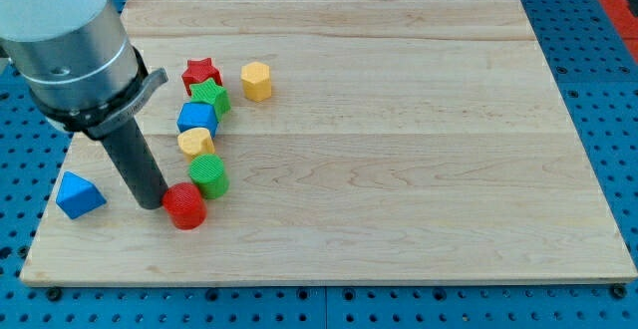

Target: Move the red star into the green star

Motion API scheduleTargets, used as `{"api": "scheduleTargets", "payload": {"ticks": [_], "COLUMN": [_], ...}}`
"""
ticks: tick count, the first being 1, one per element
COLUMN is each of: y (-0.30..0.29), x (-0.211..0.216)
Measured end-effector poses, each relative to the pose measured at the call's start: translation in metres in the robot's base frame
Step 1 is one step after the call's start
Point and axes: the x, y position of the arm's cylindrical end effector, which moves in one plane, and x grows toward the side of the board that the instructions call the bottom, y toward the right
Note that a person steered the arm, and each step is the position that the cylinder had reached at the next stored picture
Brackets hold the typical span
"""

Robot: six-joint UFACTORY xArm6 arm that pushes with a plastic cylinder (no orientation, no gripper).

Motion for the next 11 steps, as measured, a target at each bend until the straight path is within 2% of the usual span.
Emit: {"api": "scheduleTargets", "payload": {"ticks": [1,3,5,7,8,9,11], "y": [-0.007,0.076,0.104,0.153,0.191,0.193,0.149], "x": [0.022,0.015,0.008,-0.037,-0.045,-0.057,-0.064]}}
